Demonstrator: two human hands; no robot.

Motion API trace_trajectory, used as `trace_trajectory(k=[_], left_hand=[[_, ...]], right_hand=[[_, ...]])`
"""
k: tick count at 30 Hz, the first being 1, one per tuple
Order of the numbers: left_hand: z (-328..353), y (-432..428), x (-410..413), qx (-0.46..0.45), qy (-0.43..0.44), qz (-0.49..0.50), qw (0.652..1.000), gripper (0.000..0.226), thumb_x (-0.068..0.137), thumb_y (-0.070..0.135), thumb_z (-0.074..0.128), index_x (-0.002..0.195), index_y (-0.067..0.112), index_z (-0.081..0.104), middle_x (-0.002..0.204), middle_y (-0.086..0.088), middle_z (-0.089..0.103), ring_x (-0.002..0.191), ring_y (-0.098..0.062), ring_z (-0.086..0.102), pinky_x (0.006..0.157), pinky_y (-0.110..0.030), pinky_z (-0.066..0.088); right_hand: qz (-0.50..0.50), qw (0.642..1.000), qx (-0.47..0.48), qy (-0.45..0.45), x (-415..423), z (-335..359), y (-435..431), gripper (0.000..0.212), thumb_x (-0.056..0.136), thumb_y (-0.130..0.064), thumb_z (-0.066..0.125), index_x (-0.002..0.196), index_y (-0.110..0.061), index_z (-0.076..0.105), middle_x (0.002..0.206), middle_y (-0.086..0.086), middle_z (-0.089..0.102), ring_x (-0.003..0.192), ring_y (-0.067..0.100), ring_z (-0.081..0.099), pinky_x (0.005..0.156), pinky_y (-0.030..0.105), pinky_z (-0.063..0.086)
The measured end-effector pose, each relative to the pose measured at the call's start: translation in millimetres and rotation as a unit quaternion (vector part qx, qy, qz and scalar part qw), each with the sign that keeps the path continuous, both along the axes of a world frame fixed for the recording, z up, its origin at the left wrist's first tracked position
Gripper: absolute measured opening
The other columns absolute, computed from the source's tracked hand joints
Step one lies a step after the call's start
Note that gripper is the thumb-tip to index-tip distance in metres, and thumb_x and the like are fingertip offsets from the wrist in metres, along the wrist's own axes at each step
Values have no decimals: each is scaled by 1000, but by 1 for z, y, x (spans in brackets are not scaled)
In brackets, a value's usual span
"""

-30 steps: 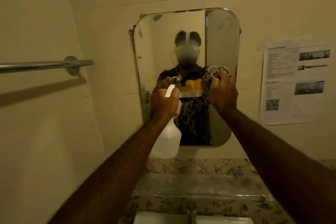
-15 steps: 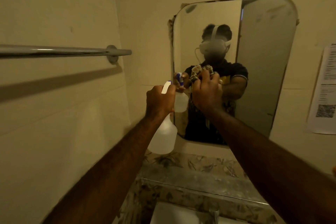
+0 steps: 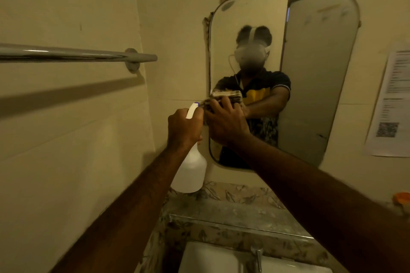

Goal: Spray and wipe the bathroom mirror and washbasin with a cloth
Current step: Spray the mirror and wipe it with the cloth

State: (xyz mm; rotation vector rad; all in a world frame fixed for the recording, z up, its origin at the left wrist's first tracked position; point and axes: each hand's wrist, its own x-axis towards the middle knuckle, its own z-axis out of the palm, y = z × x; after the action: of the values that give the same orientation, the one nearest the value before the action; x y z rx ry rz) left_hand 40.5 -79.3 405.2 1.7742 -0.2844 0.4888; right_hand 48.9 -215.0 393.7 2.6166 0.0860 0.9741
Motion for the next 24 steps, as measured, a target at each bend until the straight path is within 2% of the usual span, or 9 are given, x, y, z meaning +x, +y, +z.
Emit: trace_trajectory(k=[3, 8, 11, 15, 19, 21, 24], left_hand=[[-8, -12, -4, 11, 3, -11, 1000, 34, 96, 33, 51, 84, 6, 68, 66, -5, 64, 48, -17, 60, 35, -17, 41], [-19, -40, -15, 28, 14, -29, 999, 37, 98, 35, 49, 88, 5, 69, 70, -5, 67, 48, -16, 62, 43, -21, 45], [-23, -60, -23, 21, 20, -49, 998, 36, 97, 36, 50, 90, 6, 69, 72, -6, 68, 48, -16, 62, 39, -19, 44], [-25, -84, -35, 12, 27, -73, 997, 36, 97, 37, 51, 86, 8, 68, 68, -4, 66, 42, -14, 59, 35, -18, 42], [-27, -109, -46, -1, 35, -97, 995, 37, 96, 39, 51, 78, 10, 66, 61, -3, 63, 43, -15, 57, 41, -21, 43], [-28, -123, -52, -9, 43, -116, 992, 37, 97, 39, 51, 73, 14, 63, 59, -2, 60, 44, -15, 55, 43, -23, 43], [-29, -141, -60, -5, 51, -134, 990, 37, 97, 40, 50, 81, 10, 64, 64, -5, 61, 48, -16, 56, 45, -24, 45]], right_hand=[[2, 999, -40, 25, -9, -3, -11, 48, 92, -40, 58, 139, -32, 55, 145, 4, 46, 131, 34, 42, 98, 51, 45], [-38, 994, -97, 29, -29, -8, -39, 52, 92, -49, 60, 141, -32, 56, 143, 3, 49, 130, 33, 43, 96, 50, 46], [-52, 993, -104, 37, -46, -12, -63, 50, 92, -49, 61, 138, -32, 59, 142, 2, 50, 130, 32, 44, 95, 51, 47], [-66, 993, -90, 48, -70, -15, -96, 49, 89, -46, 65, 135, -30, 62, 142, 3, 50, 131, 33, 44, 96, 54, 46], [-93, 993, -53, 53, -90, -16, -128, 47, 81, -47, 74, 124, -29, 71, 138, 3, 56, 127, 34, 49, 91, 55, 49], [-101, 993, -34, 50, -98, -18, -144, 43, 81, -47, 73, 119, -28, 73, 138, 5, 56, 128, 35, 49, 90, 56, 50], [-119, 992, -2, 37, -111, -19, -164, 37, 83, -46, 70, 116, -28, 73, 142, 8, 53, 133, 38, 45, 94, 61, 48]])
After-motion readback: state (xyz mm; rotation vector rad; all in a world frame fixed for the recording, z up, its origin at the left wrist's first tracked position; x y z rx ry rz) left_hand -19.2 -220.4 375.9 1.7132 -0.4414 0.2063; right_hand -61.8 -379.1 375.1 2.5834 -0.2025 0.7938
